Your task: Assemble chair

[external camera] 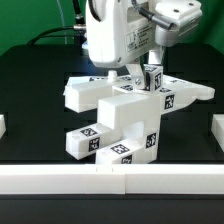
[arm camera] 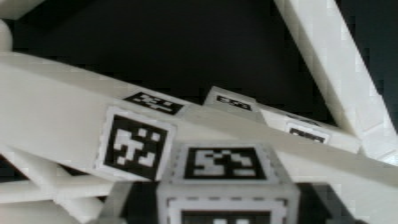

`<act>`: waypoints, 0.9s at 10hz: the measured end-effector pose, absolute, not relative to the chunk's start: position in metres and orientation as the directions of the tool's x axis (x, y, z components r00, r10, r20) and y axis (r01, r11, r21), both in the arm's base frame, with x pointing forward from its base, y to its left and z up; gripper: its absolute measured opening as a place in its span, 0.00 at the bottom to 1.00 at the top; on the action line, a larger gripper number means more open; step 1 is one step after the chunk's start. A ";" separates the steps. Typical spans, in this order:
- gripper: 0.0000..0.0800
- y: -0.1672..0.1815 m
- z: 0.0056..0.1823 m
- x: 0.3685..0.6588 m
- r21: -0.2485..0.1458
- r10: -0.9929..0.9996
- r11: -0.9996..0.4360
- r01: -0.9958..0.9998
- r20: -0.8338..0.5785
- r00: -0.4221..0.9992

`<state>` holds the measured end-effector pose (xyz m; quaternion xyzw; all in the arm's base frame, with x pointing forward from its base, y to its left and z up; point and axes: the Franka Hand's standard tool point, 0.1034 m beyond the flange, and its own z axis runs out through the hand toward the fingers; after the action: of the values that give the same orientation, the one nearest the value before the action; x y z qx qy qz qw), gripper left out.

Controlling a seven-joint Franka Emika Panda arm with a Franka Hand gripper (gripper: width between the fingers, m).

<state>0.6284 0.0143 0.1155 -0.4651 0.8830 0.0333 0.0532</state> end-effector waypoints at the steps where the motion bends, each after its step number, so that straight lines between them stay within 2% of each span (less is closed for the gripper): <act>1: 0.36 0.016 0.115 0.629 0.009 -0.829 0.547 -0.837 -0.132 -0.543; 2: 0.53 0.016 0.115 0.628 0.008 -0.837 0.536 -0.844 -0.131 -0.532; 3: 0.53 0.016 0.114 0.628 0.006 -0.854 0.508 -0.862 -0.130 -0.504; 4: 0.70 0.013 0.114 0.627 0.011 -0.873 0.474 -0.880 -0.128 -0.471; 5: 0.78 0.011 0.115 0.627 0.011 -0.891 0.437 -0.899 -0.129 -0.435; 9: 0.81 0.010 0.115 0.628 -0.030 -0.983 0.140 -0.990 -0.124 -0.136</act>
Offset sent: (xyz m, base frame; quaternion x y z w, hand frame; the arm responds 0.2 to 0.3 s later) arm 0.0033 -0.0067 -0.0003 -0.0295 0.0082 -0.0690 0.9971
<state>0.6277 0.0096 0.1147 -0.6550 0.7529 0.0294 0.0567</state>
